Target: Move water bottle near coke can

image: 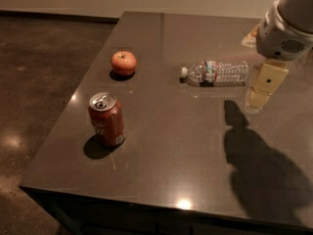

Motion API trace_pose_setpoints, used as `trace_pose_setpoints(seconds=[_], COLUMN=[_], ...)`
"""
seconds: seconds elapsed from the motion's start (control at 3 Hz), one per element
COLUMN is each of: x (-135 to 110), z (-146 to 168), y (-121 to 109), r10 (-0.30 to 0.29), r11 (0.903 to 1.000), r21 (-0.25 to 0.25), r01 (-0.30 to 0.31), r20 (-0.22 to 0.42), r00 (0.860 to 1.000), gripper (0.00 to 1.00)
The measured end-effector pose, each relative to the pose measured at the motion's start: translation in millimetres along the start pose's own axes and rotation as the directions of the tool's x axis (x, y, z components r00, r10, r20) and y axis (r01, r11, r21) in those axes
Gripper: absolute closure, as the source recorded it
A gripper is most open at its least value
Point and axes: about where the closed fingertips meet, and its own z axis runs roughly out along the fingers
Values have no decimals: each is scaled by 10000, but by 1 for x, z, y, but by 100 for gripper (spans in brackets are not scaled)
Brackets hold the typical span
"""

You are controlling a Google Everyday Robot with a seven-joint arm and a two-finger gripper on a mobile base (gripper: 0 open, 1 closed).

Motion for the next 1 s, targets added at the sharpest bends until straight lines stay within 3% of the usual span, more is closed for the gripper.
trace_pose_setpoints(seconds=[1.0], x=[-16], z=[87], y=[-111], r10=[-552], r11=[9974], r21=[-457], r01=[561], r20=[191], r00=[9983], gripper=[0])
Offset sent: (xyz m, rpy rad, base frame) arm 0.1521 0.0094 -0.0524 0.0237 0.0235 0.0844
